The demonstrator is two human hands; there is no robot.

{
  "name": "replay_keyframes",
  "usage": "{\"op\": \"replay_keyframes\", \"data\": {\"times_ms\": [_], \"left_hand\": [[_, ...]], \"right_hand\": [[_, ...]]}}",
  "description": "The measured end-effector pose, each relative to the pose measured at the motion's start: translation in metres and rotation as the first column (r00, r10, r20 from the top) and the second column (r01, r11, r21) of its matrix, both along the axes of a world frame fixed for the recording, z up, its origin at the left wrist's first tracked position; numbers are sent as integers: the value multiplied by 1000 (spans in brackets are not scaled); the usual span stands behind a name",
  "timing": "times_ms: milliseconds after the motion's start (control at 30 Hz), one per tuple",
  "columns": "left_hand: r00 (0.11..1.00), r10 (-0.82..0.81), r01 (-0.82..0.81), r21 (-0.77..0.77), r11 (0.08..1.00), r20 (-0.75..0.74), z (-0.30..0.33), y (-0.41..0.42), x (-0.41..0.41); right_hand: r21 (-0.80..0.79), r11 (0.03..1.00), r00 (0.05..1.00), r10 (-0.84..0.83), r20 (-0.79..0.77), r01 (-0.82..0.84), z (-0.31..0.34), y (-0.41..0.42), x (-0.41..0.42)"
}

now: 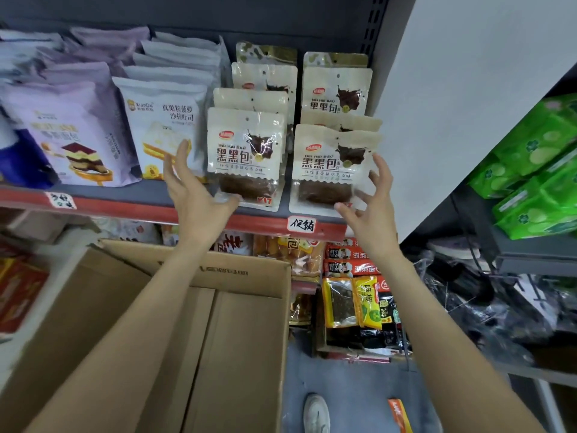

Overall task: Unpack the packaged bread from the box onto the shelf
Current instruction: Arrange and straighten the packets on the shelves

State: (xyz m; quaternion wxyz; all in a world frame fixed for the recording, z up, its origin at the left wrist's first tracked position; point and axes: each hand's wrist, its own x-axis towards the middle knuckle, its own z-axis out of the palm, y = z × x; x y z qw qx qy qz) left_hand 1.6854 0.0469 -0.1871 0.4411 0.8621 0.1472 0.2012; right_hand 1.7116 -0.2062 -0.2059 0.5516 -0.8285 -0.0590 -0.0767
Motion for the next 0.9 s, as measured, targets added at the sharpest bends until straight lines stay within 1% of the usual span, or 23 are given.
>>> {"op": "replay_keyframes", "data": {"times_ms": [67,100,167,233,300,500,600,700,767,900], "left_hand": [[995,-71,67,-58,996,-68,-7,12,3],[992,-94,90,-57,994,-87,-8,15,6],[989,-80,84,26,996,-122,-6,17,15],[989,-19,42,157,987,-146,-5,16,19],[992,8,19,205,979,-127,-5,14,19],[992,-72,88,149,985,-106,-10,6,25],[989,-66,90,192,977,-132,-12,-1,31],[992,-51,77,237,969,-115,-14,-4,32],[993,-39,64,232,971,-111,-16,-3,33],[994,-28,51,216,975,-104,-16,-3,34]], "right_hand": [[2,1000,1000,-10,-8,10,2,5,6],[4,1000,1000,-18,-15,18,2,8,9],[-16,999,999,-38,-13,37,2,12,13],[-35,998,999,-50,-7,50,0,11,14],[-46,997,998,-59,-12,59,-1,9,13],[-101,992,998,-69,11,69,-7,-3,11],[-110,991,997,-79,-6,78,-8,-6,10],[-121,989,995,-93,-27,89,-5,-2,11],[-148,983,992,-115,-47,107,-3,5,18],[-131,984,990,-129,-58,121,-2,14,33]]}}
